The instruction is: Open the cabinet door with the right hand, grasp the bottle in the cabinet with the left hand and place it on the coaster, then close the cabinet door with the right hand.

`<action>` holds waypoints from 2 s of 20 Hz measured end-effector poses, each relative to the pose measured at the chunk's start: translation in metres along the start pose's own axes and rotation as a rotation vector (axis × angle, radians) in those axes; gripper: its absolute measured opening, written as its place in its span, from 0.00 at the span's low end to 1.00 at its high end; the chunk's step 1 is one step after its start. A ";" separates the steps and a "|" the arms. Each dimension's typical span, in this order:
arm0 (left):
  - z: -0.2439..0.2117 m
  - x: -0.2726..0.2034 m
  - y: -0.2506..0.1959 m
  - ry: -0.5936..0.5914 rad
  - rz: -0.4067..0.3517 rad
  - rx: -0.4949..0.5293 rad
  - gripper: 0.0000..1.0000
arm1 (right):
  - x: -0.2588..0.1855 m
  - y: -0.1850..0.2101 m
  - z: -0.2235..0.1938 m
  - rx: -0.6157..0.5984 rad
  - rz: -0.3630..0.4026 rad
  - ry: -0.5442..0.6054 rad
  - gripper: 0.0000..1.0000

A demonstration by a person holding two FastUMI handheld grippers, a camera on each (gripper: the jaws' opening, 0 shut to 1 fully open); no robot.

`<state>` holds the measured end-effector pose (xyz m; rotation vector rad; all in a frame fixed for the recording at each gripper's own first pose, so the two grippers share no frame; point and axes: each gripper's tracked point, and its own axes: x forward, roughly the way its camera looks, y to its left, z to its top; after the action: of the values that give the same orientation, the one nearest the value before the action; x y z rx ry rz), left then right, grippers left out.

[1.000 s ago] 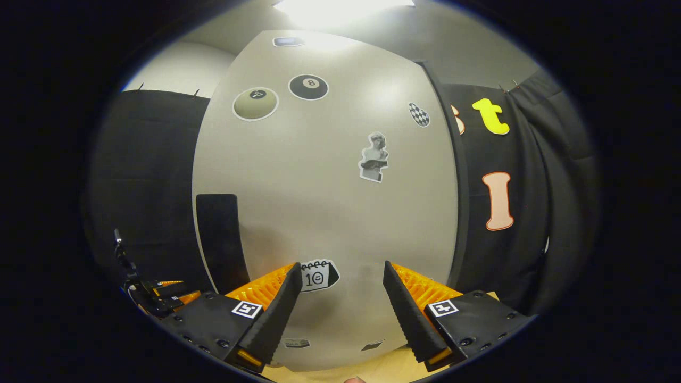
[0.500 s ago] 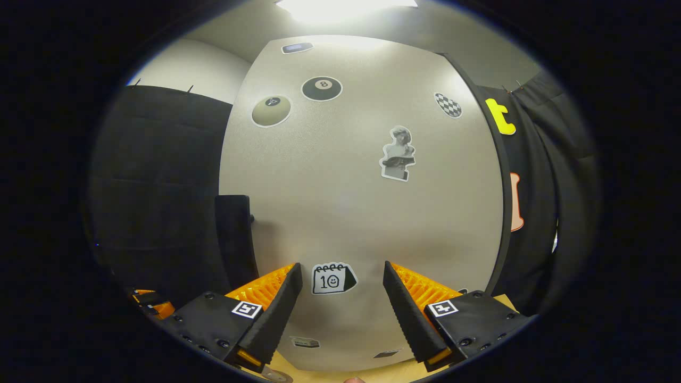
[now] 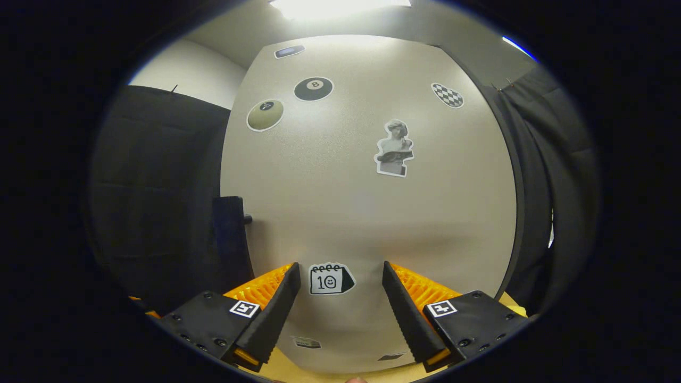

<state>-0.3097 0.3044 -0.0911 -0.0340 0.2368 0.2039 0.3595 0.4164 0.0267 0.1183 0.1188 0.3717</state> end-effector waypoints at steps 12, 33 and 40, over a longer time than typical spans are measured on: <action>0.072 -0.037 -0.142 -0.106 -0.142 0.006 0.87 | -0.144 -0.081 0.017 -0.089 -0.030 -0.033 0.98; 0.134 -0.140 -0.312 -0.219 -0.296 0.080 0.87 | -0.355 -0.224 -0.025 -0.104 -0.241 -0.021 0.98; 0.138 -0.142 -0.291 -0.236 -0.306 0.079 0.87 | -0.368 -0.213 -0.011 -0.070 -0.269 -0.049 0.98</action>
<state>-0.3542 -0.0007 0.0790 0.0321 0.0022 -0.1060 0.0932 0.0845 0.0214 0.0413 0.0723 0.1042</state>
